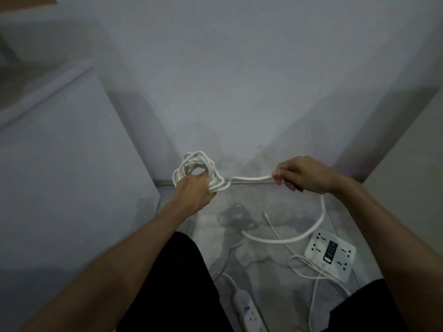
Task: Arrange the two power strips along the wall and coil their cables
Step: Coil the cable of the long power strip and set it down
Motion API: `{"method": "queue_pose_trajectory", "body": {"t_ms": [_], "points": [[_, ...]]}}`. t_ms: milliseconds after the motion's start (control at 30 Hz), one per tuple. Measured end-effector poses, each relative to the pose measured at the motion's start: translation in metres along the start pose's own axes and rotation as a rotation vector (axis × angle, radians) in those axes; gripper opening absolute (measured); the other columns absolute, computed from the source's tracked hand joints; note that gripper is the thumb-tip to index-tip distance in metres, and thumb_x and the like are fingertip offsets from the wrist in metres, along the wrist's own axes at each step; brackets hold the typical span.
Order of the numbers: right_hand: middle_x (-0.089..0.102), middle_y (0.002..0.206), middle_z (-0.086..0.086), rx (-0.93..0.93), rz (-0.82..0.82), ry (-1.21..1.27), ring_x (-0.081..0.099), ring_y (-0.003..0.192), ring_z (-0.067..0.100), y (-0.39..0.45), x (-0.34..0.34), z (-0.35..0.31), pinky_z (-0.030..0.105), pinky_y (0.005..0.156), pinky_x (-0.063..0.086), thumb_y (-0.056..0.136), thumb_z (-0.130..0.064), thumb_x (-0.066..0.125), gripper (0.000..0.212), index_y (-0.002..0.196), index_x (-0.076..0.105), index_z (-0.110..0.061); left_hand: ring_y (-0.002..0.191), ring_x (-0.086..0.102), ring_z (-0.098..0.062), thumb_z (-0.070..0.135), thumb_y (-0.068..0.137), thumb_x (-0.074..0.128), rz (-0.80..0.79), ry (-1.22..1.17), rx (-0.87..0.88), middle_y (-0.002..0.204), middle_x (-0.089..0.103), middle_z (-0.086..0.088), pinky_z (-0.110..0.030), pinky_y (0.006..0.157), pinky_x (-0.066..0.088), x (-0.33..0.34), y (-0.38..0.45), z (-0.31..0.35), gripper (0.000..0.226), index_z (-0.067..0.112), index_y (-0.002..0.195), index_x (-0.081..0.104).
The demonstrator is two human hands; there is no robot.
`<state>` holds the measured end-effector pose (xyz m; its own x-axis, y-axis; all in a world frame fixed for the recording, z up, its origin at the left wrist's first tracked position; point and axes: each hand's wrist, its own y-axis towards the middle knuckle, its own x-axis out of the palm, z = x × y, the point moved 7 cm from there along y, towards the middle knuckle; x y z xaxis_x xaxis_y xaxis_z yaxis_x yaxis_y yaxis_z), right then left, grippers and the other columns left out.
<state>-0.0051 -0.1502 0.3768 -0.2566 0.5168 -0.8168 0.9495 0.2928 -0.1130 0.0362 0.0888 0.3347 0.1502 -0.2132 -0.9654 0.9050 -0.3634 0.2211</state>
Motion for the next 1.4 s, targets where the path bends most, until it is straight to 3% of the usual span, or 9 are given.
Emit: {"method": "queue_pose_trajectory", "body": {"t_ms": [233, 333, 533, 733, 933, 1033, 1167, 1267, 1400], "points": [[0.070, 0.088, -0.004, 0.140, 0.375, -0.591, 0.064, 0.082, 0.026, 0.009, -0.007, 0.028, 0.032, 0.063, 0.044, 0.097, -0.039, 0.043, 0.019, 0.089, 0.056, -0.027, 0.097, 0.065, -0.028, 0.047, 0.085, 0.064, -0.164, -0.153, 0.108, 0.101, 0.070, -0.009, -0.032, 0.078, 0.047, -0.029, -0.022, 0.055, 0.031, 0.018, 0.095, 0.063], [0.067, 0.088, 0.006, 0.075, 0.439, -0.694, 0.062, 0.080, 0.031, 0.006, -0.001, 0.020, 0.035, 0.063, 0.046, 0.095, -0.043, 0.041, 0.025, 0.094, 0.053, -0.021, 0.051, 0.060, -0.016, 0.032, 0.087, 0.069, -0.375, -0.860, 0.038, 0.055, 0.063, -0.001, -0.027, 0.058, 0.049, -0.029, -0.031, 0.065, 0.030, 0.015, 0.064, 0.060], [0.065, 0.090, 0.011, 0.027, 0.435, -0.633, 0.061, 0.086, 0.035, 0.014, 0.034, 0.001, 0.039, 0.060, 0.044, 0.100, -0.043, 0.034, 0.034, 0.104, 0.050, -0.014, 0.029, 0.038, -0.010, 0.034, 0.083, 0.056, -0.797, -1.898, -0.294, 0.039, 0.042, -0.002, -0.015, 0.034, 0.031, -0.032, -0.025, 0.071, 0.039, 0.001, 0.064, 0.060], [0.057, 0.110, 0.011, 0.082, 0.103, -0.321, 0.057, 0.098, 0.030, 0.025, 0.085, 0.004, 0.033, 0.075, 0.041, 0.092, -0.004, 0.042, 0.027, 0.117, 0.047, -0.012, 0.035, 0.053, -0.014, 0.037, 0.085, 0.055, -0.379, -2.529, -0.542, 0.043, 0.049, -0.003, -0.017, 0.042, 0.048, -0.054, 0.016, 0.055, 0.031, 0.009, 0.073, 0.048], [0.062, 0.060, -0.009, -0.019, -0.127, 0.025, 0.061, 0.052, 0.011, 0.018, 0.100, -0.038, 0.027, 0.058, 0.054, 0.094, -0.020, 0.050, 0.030, 0.069, 0.056, -0.033, 0.065, 0.062, -0.026, 0.061, 0.092, 0.040, -0.023, -2.367, -0.655, 0.060, 0.062, -0.012, -0.041, 0.080, 0.050, -0.048, 0.058, 0.015, 0.069, 0.008, 0.053, 0.060], [0.061, 0.055, -0.009, -0.089, -0.100, -0.013, 0.055, 0.047, -0.005, 0.012, 0.084, -0.066, 0.007, 0.058, 0.041, 0.093, -0.020, 0.053, 0.035, 0.060, 0.055, -0.031, 0.085, 0.064, -0.032, 0.061, 0.090, 0.046, 0.164, -2.274, -0.818, 0.080, 0.068, -0.017, -0.047, 0.091, 0.048, -0.027, 0.071, -0.008, 0.057, 0.007, 0.079, 0.064], [0.061, 0.051, -0.007, -0.059, 0.052, -0.082, 0.052, 0.047, -0.007, 0.009, 0.050, -0.077, 0.007, 0.052, 0.037, 0.083, -0.026, 0.062, 0.014, 0.079, 0.072, -0.018, 0.050, 0.062, -0.021, 0.056, 0.086, 0.058, 0.196, -1.908, -0.869, 0.060, 0.062, -0.006, -0.032, 0.060, 0.053, 0.009, 0.067, -0.020, 0.045, 0.016, 0.067, 0.056], [0.060, 0.049, -0.010, -0.056, 0.029, -0.086, 0.053, 0.045, -0.008, 0.004, 0.030, -0.082, 0.005, 0.050, 0.037, 0.080, -0.027, 0.067, 0.012, 0.068, 0.067, -0.026, 0.058, 0.065, -0.019, 0.052, 0.084, 0.064, 0.226, -1.286, -0.630, 0.067, 0.066, -0.006, -0.027, 0.058, 0.052, 0.014, 0.060, -0.023, 0.043, 0.010, 0.073, 0.062], [0.059, 0.050, -0.008, -0.013, -0.025, -0.079, 0.051, 0.037, -0.002, 0.008, 0.019, -0.069, 0.011, 0.042, 0.039, 0.074, -0.012, 0.069, 0.011, 0.080, 0.075, -0.018, 0.062, 0.065, -0.007, 0.064, 0.076, 0.060, -0.073, -0.658, -0.104, 0.067, 0.065, 0.005, -0.022, 0.059, 0.049, 0.012, 0.042, 0.021, 0.047, 0.017, 0.073, 0.060]]}}
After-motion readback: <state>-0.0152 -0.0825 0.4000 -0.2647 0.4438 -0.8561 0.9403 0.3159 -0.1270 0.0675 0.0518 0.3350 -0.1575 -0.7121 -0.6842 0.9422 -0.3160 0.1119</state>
